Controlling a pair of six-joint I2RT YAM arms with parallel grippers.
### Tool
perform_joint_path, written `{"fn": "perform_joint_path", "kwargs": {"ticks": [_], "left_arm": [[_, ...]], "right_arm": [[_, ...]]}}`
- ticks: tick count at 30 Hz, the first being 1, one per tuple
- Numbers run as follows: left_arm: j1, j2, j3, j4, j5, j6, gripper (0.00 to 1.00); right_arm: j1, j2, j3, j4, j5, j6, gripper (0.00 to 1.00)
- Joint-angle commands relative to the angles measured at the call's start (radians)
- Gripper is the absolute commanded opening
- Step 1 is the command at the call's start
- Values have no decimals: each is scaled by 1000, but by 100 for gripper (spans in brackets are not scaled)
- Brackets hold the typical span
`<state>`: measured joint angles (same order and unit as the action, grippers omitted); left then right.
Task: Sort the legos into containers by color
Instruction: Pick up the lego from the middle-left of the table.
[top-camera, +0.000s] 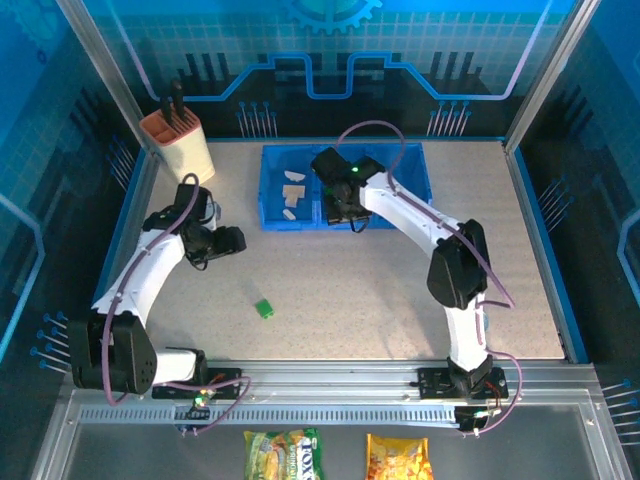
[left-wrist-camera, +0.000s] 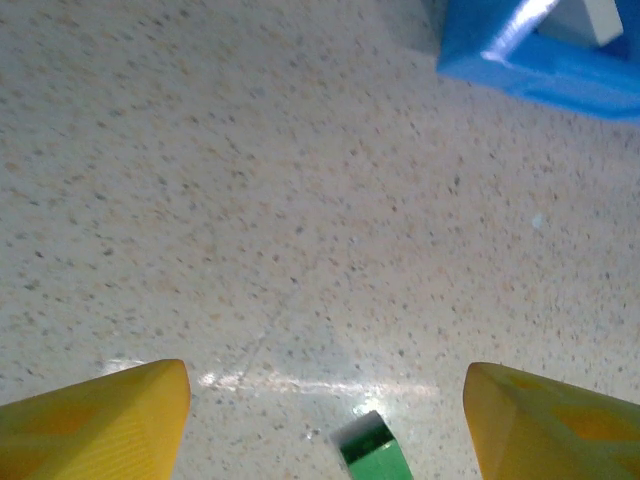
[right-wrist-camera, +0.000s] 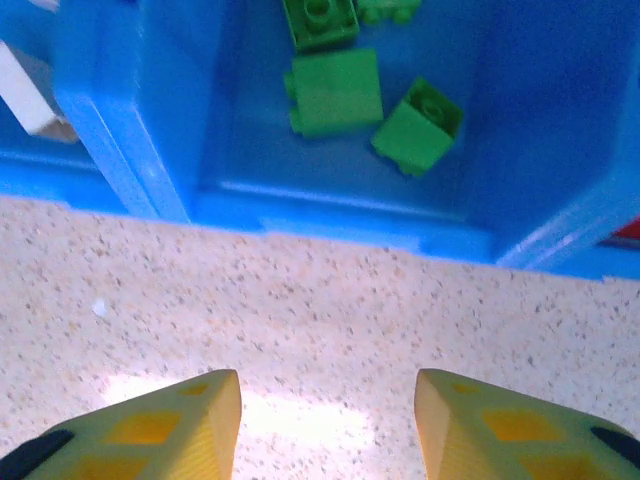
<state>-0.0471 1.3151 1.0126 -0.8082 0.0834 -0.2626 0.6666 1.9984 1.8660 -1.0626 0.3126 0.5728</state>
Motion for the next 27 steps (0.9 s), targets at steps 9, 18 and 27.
{"fn": "perform_joint_path", "kwargs": {"ticks": [9, 18, 27], "left_arm": [[-270, 80, -29, -51, -66, -204, 74], [-457, 162, -148, 17, -167, -395, 77], [-543, 244, -221, 102, -157, -487, 68]], "right_arm": [[-55, -299, -346, 102, -23, 16, 51], [-105, -406, -464, 110, -27, 7, 51], [-116, -422, -470, 95, -26, -11, 51]]}}
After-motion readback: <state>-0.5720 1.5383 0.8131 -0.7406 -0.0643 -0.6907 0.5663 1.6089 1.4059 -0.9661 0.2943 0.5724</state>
